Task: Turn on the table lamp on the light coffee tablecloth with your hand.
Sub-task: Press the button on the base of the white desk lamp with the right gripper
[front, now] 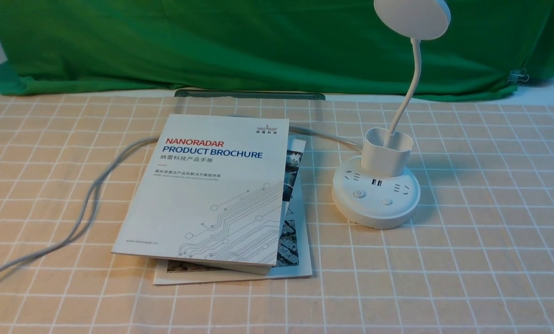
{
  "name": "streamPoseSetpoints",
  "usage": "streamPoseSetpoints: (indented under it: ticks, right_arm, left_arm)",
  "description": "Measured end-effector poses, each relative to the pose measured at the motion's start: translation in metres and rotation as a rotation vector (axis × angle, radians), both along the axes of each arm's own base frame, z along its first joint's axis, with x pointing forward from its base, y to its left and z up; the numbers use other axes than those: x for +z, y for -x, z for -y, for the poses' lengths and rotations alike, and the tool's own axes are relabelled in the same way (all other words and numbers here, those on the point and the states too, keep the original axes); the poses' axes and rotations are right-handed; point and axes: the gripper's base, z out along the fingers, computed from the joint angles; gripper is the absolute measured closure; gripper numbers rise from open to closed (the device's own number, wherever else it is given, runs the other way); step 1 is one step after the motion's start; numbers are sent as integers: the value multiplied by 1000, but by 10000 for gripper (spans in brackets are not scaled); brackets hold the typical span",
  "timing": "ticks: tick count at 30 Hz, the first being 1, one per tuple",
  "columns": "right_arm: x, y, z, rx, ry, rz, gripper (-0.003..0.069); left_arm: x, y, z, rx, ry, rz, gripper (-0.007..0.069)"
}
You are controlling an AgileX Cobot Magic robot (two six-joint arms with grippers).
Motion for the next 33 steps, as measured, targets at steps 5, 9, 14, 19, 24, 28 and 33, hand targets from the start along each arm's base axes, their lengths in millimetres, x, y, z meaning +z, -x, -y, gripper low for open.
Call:
streamPoseSetpoints:
  ticks: [5, 9, 14, 19, 24, 28, 33]
  right_arm:
    - [73, -36, -10, 88, 389, -170, 625]
    - [95, -66, -17, 197, 568, -322, 625]
    - [98, -114, -37, 418, 692, -528, 625]
    - [68, -152, -84, 639, 908, -667, 625]
    - [36, -177, -119, 718, 1056, -793, 627]
    - [3, -208, -140, 732, 1079, -869, 628]
    - [-32, -237, -155, 728, 1071, -925, 628]
  left_arm:
    - [0, 0, 0, 0, 0, 0, 603]
    - [0, 0, 0, 0, 0, 0, 603]
    - [0, 0, 0, 0, 0, 1, 603]
    - [0, 0, 0, 0, 0, 1, 603]
    - [0, 0, 0, 0, 0, 1, 603]
    - [0, 0, 0, 0, 0, 2, 603]
    - [0, 0, 0, 0, 0, 2, 603]
